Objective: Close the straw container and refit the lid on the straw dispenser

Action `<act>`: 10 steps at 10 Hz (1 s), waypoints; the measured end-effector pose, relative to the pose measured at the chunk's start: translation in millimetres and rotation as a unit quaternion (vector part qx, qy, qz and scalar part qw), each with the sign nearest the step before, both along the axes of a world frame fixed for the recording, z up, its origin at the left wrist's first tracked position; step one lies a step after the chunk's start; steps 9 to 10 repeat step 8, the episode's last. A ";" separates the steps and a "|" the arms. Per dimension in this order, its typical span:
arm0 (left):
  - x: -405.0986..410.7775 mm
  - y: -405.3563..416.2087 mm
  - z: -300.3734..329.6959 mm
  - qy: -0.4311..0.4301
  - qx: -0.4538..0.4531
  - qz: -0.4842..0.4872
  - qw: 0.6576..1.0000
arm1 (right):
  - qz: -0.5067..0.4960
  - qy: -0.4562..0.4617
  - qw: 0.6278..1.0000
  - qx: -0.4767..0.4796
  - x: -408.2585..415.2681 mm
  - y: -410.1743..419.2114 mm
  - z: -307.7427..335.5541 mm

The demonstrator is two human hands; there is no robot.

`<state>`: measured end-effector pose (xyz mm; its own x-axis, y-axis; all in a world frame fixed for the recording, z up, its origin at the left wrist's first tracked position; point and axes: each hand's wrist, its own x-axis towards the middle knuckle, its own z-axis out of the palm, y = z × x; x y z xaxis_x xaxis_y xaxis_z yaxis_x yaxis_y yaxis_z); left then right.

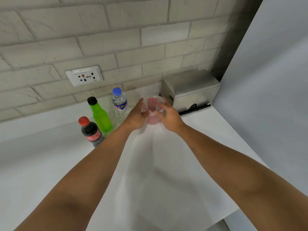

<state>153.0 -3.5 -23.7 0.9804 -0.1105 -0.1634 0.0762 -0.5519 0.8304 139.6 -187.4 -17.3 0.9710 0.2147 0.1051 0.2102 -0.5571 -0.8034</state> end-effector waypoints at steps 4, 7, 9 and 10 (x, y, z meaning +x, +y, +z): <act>11.3 -8.4 0.4 0.005 0.014 0.025 1.000 | 0.020 0.038 0.999 -0.028 25.5 3.6 0.0; -19.9 -20.1 33.3 -0.038 0.016 0.039 0.998 | -0.003 -0.002 0.993 -0.118 17.5 6.0 20.3; -38.2 -23.4 54.5 -0.081 0.024 0.033 0.996 | 0.002 -0.050 0.993 -0.110 -0.7 -6.3 48.9; -38.2 -23.4 54.5 -0.081 0.024 0.033 0.996 | 0.002 -0.050 0.993 -0.110 -0.7 -6.3 48.9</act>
